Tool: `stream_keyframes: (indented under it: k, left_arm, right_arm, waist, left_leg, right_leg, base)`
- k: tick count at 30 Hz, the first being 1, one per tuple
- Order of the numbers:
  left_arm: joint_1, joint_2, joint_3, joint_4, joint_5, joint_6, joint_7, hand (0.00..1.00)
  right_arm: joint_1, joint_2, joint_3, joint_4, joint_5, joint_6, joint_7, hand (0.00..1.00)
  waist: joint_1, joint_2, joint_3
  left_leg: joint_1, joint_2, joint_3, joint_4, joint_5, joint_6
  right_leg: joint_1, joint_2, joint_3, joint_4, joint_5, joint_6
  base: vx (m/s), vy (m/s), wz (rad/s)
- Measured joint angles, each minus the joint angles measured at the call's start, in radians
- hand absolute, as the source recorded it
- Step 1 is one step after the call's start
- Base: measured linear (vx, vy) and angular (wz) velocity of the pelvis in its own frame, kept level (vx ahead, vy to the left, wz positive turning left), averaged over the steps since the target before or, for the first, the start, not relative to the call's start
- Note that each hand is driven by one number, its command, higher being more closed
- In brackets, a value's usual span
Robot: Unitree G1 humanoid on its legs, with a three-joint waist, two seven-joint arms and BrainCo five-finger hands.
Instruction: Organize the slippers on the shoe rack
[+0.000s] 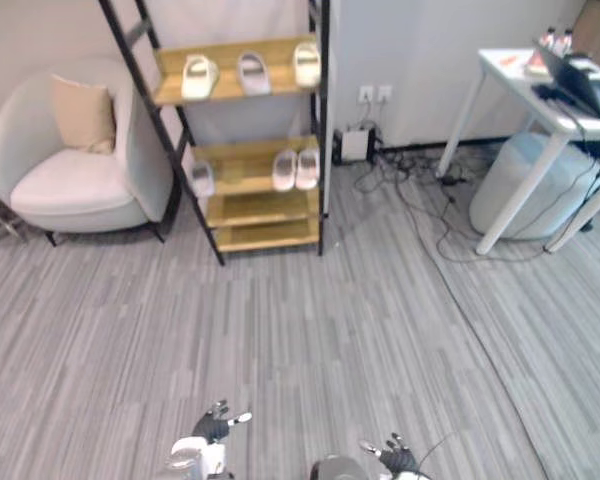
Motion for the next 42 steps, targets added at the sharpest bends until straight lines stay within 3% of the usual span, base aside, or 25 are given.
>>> stream_keyframes:
  k: [2, 3, 5, 7, 9, 10, 11, 12, 13, 15, 18, 20, 21, 22, 24, 27, 28, 30, 33, 35, 36, 37, 38, 39, 42]
  left_arm:
    - [0.001, -0.008, -0.004, -0.015, 0.0, -0.001, 0.001, 0.0]
    - [0.001, -0.008, -0.006, -0.015, 0.0, -0.001, 0.001, 0.0]
    - [0.005, -0.002, -0.027, -0.012, 0.0, 0.0, 0.001, 0.0]
    - [0.005, -0.004, -0.027, 0.001, 0.001, 0.004, 0.001, 0.0]
    - [0.004, 0.01, -0.043, 0.013, 0.002, 0.003, 0.001, 0.0]
    - [0.002, 0.022, -0.062, 0.027, 0.002, 0.006, 0.0, 0.0]
    - [0.003, 0.022, -0.064, 0.028, 0.001, 0.008, 0.0, 0.0]
    - [0.004, 0.03, -0.059, 0.028, 0.001, 0.008, 0.001, 0.0]
    - [0.005, 0.038, -0.06, 0.04, 0.0, 0.008, 0.002, 0.0]
    - [0.002, 0.049, -0.062, 0.06, 0.0, 0.008, 0.002, 0.0]
    - [-0.009, 0.065, -0.061, 0.074, 0.0, 0.008, 0.001, 0.0]
    - [-0.009, 0.073, -0.072, 0.095, 0.0, 0.009, 0.001, 0.0]
    - [-0.01, 0.072, -0.083, 0.107, 0.0, 0.01, 0.001, 0.0]
    - [-0.011, 0.059, -0.087, 0.113, 0.0, 0.007, -0.003, 0.0]
    - [-0.022, 0.049, -0.074, 0.113, 0.0, 0.005, -0.001, 0.0]
    - [-0.022, 0.024, -0.022, 0.091, 0.001, 0.006, -0.002, 0.0]
    - [-0.014, 0.013, -0.005, 0.067, 0.0, 0.005, -0.002, 0.0]
    - [-0.012, 0.007, -0.003, 0.036, 0.0, 0.002, -0.002, 0.0]
    - [-0.004, 0.0, -0.003, 0.018, 0.0, -0.001, 0.0, 0.0]
    - [-0.005, -0.004, -0.006, 0.011, 0.0, -0.001, 0.0, 0.0]
    - [-0.004, -0.007, -0.023, 0.007, 0.0, -0.001, 0.001, 0.0]
    - [-0.004, -0.006, -0.043, 0.009, 0.0, 0.0, 0.001, 0.0]
    - [-0.004, -0.006, -0.051, 0.009, 0.0, -0.001, 0.0, 0.0]
    - [-0.003, 0.011, -0.068, 0.02, 0.0, -0.001, 0.0, 0.0]
    - [-0.006, 0.031, -0.094, 0.046, 0.001, 0.005, -0.001, 0.0]
  right_arm:
    - [-0.015, 0.02, 0.001, 0.002, -0.002, 0.003, 0.0, 0.0]
    - [-0.016, 0.024, 0.001, 0.003, -0.002, 0.003, -0.001, 0.0]
    - [-0.012, 0.04, 0.001, 0.009, -0.004, 0.006, -0.003, 0.0]
    - [0.004, 0.05, 0.005, 0.009, -0.005, 0.007, -0.002, 0.0]
    - [0.007, 0.055, 0.004, 0.01, -0.009, 0.009, 0.005, 0.0]
    - [0.014, 0.066, -0.001, 0.01, -0.019, 0.01, 0.009, 0.0]
    - [0.015, 0.068, -0.002, 0.008, -0.023, 0.011, 0.01, 0.0]
    - [0.011, 0.069, -0.005, 0.003, -0.034, 0.006, 0.014, 0.0]
    - [0.007, 0.06, -0.005, 0.004, -0.044, 0.003, 0.019, 0.0]
    - [0.001, 0.052, -0.005, 0.004, -0.044, 0.001, 0.023, 0.0]
    - [-0.019, 0.054, -0.033, 0.006, -0.045, -0.007, 0.024, 0.0]
    - [-0.026, 0.049, -0.044, 0.01, -0.042, -0.007, 0.023, 0.0]
    - [-0.028, 0.041, -0.055, 0.016, -0.04, -0.007, 0.024, 0.0]
    - [-0.039, 0.034, -0.071, 0.025, -0.043, -0.008, 0.022, 0.0]
    - [-0.053, 0.029, -0.085, 0.046, -0.036, -0.006, 0.021, 0.0]
    - [-0.043, 0.027, -0.06, 0.037, -0.034, -0.006, 0.02, 0.0]
    - [-0.037, 0.023, -0.02, 0.024, -0.033, -0.006, 0.02, 0.0]
    - [-0.028, 0.032, 0.005, 0.01, -0.026, -0.005, 0.021, 0.0]
    - [-0.026, 0.043, 0.003, 0.003, -0.003, -0.006, 0.02, 0.0]
    - [-0.018, 0.045, 0.0, 0.003, 0.0, -0.005, 0.019, 0.0]
    - [-0.014, 0.043, 0.0, 0.004, -0.002, -0.005, 0.011, 0.0]
    - [-0.013, 0.039, -0.001, 0.006, -0.002, -0.005, 0.009, 0.0]
    - [-0.013, 0.038, 0.0, 0.008, -0.003, -0.005, 0.007, 0.0]
    - [-0.013, 0.049, 0.001, 0.028, -0.004, -0.003, 0.003, 0.0]
    - [-0.006, 0.074, 0.004, 0.044, -0.007, 0.001, 0.004, 0.0]
  waist:
    - [0.009, 0.006, -0.001]
    - [0.01, 0.007, -0.002]
    - [0.034, -0.009, -0.04]
    - [0.033, -0.042, -0.072]
    - [0.034, -0.059, -0.072]
    - [0.029, -0.067, -0.073]
    - [0.026, -0.066, -0.071]
    - [0.019, -0.063, -0.068]
    - [0.019, -0.046, -0.055]
    - [0.006, -0.035, -0.056]
    - [-0.011, -0.031, -0.051]
    - [-0.027, -0.039, -0.049]
    - [-0.037, -0.029, -0.043]
    - [-0.032, -0.004, -0.037]
    - [-0.031, 0.004, -0.027]
    - [-0.039, 0.008, -0.022]
    - [-0.026, 0.001, -0.012]
    - [-0.006, 0.01, -0.006]
    - [-0.002, 0.005, -0.006]
    - [-0.001, 0.003, -0.005]
    - [0.001, 0.001, -0.005]
    - [0.0, 0.008, -0.01]
    - [0.002, 0.011, -0.012]
    - [0.013, -0.016, -0.042]
    - [0.005, -0.066, -0.069]
  left_leg:
    - [-0.019, -0.086, 0.015, -0.393, 0.048, -0.001]
    - [-0.021, -0.097, 0.01, -0.433, 0.063, -0.003]
    - [-0.038, -0.157, -0.025, -0.499, 0.209, 0.074]
    - [-0.007, -0.204, -0.004, -0.483, 0.194, 0.108]
    - [0.042, -0.239, 0.002, -0.489, 0.158, 0.122]
    - [0.103, -0.264, -0.011, -0.515, 0.135, 0.137]
    - [0.123, -0.265, -0.023, -0.521, 0.122, 0.143]
    - [0.197, -0.271, -0.041, -0.538, 0.087, 0.137]
    - [0.294, -0.27, -0.054, -0.582, 0.069, 0.142]
    - [0.387, -0.254, -0.076, -0.658, 0.069, 0.142]
    - [0.444, -0.207, -0.116, -0.708, 0.048, 0.107]
    - [0.464, -0.182, -0.168, -0.709, 0.018, 0.063]
    - [0.48, -0.164, -0.197, -0.708, 0.004, 0.043]
    - [0.485, -0.141, -0.203, -0.699, 0.008, 0.038]
    - [0.476, -0.135, -0.22, -0.644, 0.037, 0.006]
    - [0.338, -0.091, -0.234, -0.267, 0.09, -0.085]
    - [0.223, -0.046, -0.233, -0.024, 0.154, -0.118]
    - [0.147, 0.011, -0.166, 0.139, 0.098, -0.068]
    - [0.064, 0.023, -0.035, 0.034, 0.017, -0.014]
    - [0.032, -0.008, -0.001, -0.15, 0.018, -0.014]
    - [0.041, -0.081, -0.017, -0.414, 0.061, -0.011]
    - [0.044, -0.11, -0.052, -0.51, 0.099, -0.01]
    - [0.041, -0.119, -0.065, -0.531, 0.122, -0.004]
    - [0.045, -0.171, -0.088, -0.53, 0.184, 0.045]
    - [0.072, -0.219, -0.044, -0.533, 0.151, 0.083]
  right_leg:
    - [0.051, -0.001, 0.025, -0.047, -0.029, 0.028]
    - [0.055, 0.0, 0.027, -0.05, -0.034, 0.032]
    - [0.08, -0.019, 0.083, -0.069, -0.076, 0.07]
    - [0.073, -0.073, 0.127, -0.004, -0.09, 0.092]
    - [0.015, -0.097, 0.174, 0.202, -0.078, 0.15]
    - [-0.054, -0.106, 0.201, 0.424, -0.006, 0.242]
    - [-0.078, -0.108, 0.206, 0.491, 0.012, 0.255]
    - [-0.129, -0.114, 0.199, 0.659, 0.017, 0.231]
    - [-0.163, -0.121, 0.166, 0.736, -0.013, 0.174]
    - [-0.22, -0.122, 0.101, 0.696, -0.057, 0.113]
    - [-0.348, -0.094, 0.056, 0.45, -0.062, 0.104]
    - [-0.37, -0.055, 0.107, 0.153, 0.113, 0.104]
    - [-0.341, -0.041, 0.094, 0.137, 0.176, 0.074]
    - [-0.323, -0.029, 0.082, 0.142, 0.169, 0.063]
    - [-0.314, -0.04, 0.06, 0.188, 0.104, 0.044]
    - [-0.201, -0.042, 0.012, 0.137, 0.056, 0.025]
    - [-0.138, -0.033, 0.007, 0.103, 0.038, 0.01]
    - [-0.068, -0.019, 0.008, 0.077, 0.021, -0.007]
    - [0.029, -0.025, 0.022, -0.004, 0.013, 0.002]
    - [0.058, -0.036, 0.027, -0.032, 0.006, 0.015]
    - [0.091, -0.052, 0.038, -0.056, -0.013, 0.043]
    - [0.101, -0.052, 0.044, -0.064, -0.024, 0.058]
    - [0.103, -0.051, 0.049, -0.064, -0.029, 0.064]
    - [0.112, -0.085, 0.091, -0.056, -0.057, 0.095]
    - [0.083, -0.139, 0.137, 0.024, -0.044, 0.119]
  base:
    - [0.39, 0.082, -0.23]
    - [0.41, 0.14, -0.34]
    - [0.57, 0.206, -0.54]
    - [0.63, 0.186, -0.29]
    - [0.52, 0.177, 0.08]
    - [0.42, 0.149, 0.24]
    - [0.51, 0.143, 0.29]
    - [0.59, 0.099, 0.16]
    - [0.57, 0.072, 0.12]
    - [0.43, -0.016, 0.26]
    - [0.38, -0.149, 0.42]
    - [0.5, -0.3, 0.58]
    - [0.49, -0.266, 0.42]
    - [0.45, -0.256, 0.36]
    - [0.36, -0.238, 0.29]
    - [0.34, -0.231, 0.42]
    - [0.28, -0.172, 0.03]
    - [0.29, -0.127, -0.21]
    - [0.23, -0.017, -0.19]
    - [0.34, 0.077, -0.12]
    - [0.29, 0.119, -0.14]
    - [0.37, 0.165, -0.17]
    - [0.44, 0.262, -0.33]
    - [0.59, 0.283, -0.32]
    - [0.43, 0.189, -0.19]
